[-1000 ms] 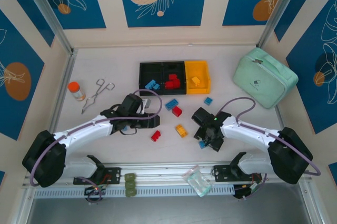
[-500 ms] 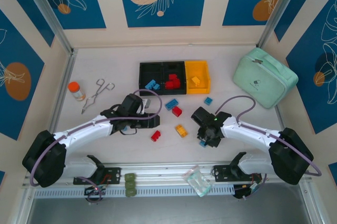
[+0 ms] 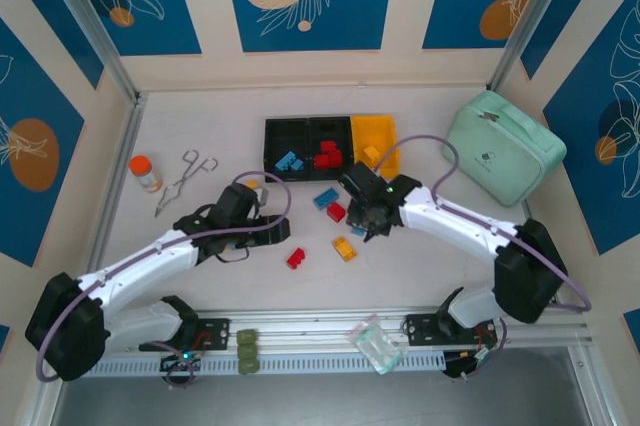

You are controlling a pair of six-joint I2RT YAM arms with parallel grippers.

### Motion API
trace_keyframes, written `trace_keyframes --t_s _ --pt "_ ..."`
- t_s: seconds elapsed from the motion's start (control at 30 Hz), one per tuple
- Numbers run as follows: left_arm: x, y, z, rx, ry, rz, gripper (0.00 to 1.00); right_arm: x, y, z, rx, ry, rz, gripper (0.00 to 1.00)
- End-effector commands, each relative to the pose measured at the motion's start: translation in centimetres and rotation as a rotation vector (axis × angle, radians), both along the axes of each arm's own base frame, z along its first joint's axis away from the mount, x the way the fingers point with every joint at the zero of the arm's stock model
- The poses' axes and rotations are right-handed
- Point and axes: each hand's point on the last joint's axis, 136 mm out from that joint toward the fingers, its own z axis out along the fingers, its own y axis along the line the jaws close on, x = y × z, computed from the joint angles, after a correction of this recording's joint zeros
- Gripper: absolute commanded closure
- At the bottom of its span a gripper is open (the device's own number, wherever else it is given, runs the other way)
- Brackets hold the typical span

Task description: Sort the legos into containers by color

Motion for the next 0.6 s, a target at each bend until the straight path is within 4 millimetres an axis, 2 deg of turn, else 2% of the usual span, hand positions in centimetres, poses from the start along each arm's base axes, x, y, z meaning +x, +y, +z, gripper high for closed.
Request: trace_keyframes --t_s 0.0,0.13,0.23,0.57 --pt "-0.6 3.5 -1.1 0.083 0.049 0.110 0.35 2.6 2.9 1.6 -0.001 -0.056 0.128 0.72" --pt "-1.0 6.0 -1.2 0.121 0.062 0.180 0.35 5.5 6.3 2.5 0.015 -0.076 0.209 0.72" --pt "-1.3 7.0 -1.1 0.122 0.064 0.208 0.35 7.6 8.8 3.3 0.033 -0.097 0.260 0.72" --pt "-1.8 7.5 -0.9 0.105 0.069 0.223 0.36 14.0 14.8 2.6 0.081 -0.078 0.334 0.71"
